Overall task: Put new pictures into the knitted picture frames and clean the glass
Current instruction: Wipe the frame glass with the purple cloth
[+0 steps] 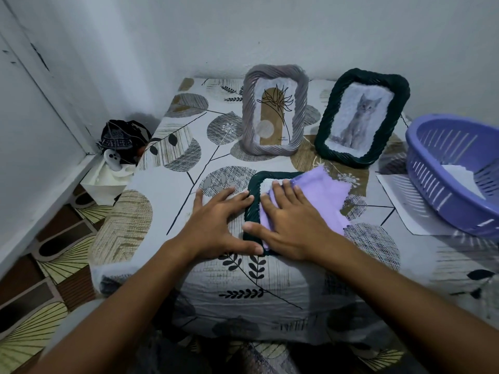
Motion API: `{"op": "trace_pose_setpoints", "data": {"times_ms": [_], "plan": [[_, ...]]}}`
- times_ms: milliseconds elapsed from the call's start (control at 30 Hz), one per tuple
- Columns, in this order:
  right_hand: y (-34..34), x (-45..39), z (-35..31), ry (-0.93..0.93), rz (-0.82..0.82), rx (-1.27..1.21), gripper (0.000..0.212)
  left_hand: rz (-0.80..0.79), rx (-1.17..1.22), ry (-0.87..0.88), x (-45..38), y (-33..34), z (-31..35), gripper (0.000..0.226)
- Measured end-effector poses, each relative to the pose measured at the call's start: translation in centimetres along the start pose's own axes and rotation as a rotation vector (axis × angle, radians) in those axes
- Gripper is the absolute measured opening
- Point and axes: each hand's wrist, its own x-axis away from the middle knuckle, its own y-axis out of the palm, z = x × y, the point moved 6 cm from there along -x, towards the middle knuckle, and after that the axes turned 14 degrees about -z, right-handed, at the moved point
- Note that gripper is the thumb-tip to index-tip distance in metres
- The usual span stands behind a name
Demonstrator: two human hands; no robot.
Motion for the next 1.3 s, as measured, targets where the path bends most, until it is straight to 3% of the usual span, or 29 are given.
{"op": "trace_pose_setpoints", "data": {"times_ms": [300,500,867,1000,1067,1167,1300], "plan": [[0.1,1.1,4.0,0.165,-0.036,0.040,0.117,-0.023,-0.008,-0.010,0.0,0.0,0.0,0.120],[-0.7,-1.5,3.6,0.176,-0.045,-0.009,0.119,-0.041,-0.015,-0.008,-0.1,0.0,-0.1,0.121],[-0.4,0.2,1.6,-0.186,-0.079,-0.057,0.097,-0.048,-0.058,-0.008,-0.2,-0.2,-0.5,0.124],[-0.7,3.0,3.1,-0.301,-0.055,-0.255,0.085,-0.034,-0.057,-0.004,-0.1,-0.2,-0.5,0.124],[-1.3,4.2,4.0,-0.237,0.064,-0.355,0.075,-0.028,-0.048,-0.001,-0.1,-0.2,-0.5,0.124],[-2.1,5.7,4.0,-0.019,0.281,-0.228,0.073,-0.023,-0.048,-0.001,-0.2,-0.1,-0.4,0.124],[0.1,5.3,2.2,0.182,0.019,-0.170,0.098,-0.010,-0.058,-0.001,-0.2,-0.2,-0.4,0.125]]}}
